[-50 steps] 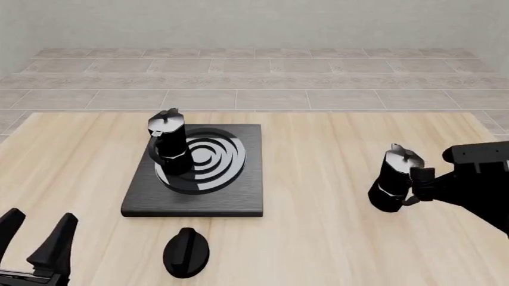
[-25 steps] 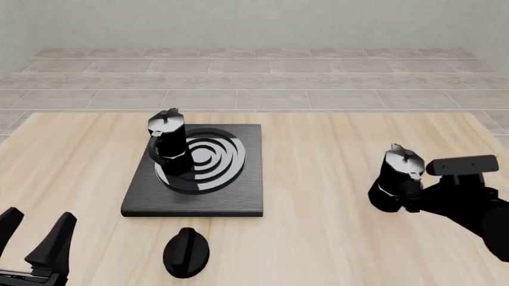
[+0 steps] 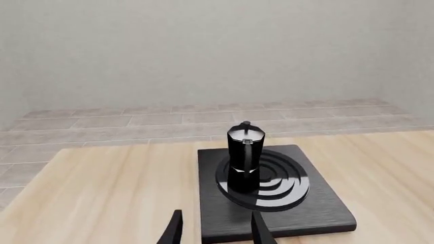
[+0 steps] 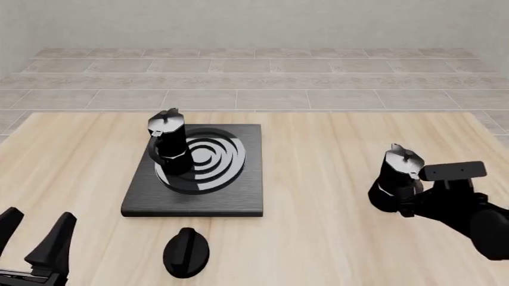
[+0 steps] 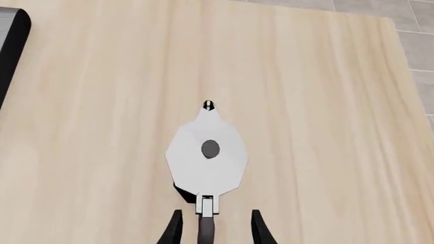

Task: Put both moka pots on the stove.

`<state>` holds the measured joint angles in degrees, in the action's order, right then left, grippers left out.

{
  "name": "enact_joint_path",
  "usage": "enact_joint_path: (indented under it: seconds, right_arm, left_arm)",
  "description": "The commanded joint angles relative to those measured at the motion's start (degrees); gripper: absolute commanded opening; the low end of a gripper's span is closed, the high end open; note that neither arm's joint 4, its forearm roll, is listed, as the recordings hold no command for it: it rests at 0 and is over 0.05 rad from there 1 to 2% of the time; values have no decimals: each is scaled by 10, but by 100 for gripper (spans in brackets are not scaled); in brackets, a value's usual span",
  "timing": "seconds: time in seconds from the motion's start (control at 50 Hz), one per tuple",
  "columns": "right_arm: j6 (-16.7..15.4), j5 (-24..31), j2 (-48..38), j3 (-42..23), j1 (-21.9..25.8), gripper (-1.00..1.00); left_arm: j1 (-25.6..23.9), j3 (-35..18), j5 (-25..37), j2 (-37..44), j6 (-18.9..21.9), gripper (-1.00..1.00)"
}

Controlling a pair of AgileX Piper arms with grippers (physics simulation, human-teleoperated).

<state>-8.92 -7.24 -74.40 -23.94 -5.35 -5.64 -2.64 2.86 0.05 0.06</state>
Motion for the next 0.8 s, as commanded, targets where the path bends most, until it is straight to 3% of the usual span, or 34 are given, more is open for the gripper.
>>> enact_joint_path:
  seconds: [0.02,0.38,0.8]
  right_arm:
    - [0,-12,-14,0,-2,-100]
    - [1,-10,-1,-5,3,-100]
    - [16,109,153,-78,28,-100]
  left_arm:
    - [0,0,0,0,0,100]
    - [0,0,0,0,0,100]
    - [0,0,0,0,0,100]
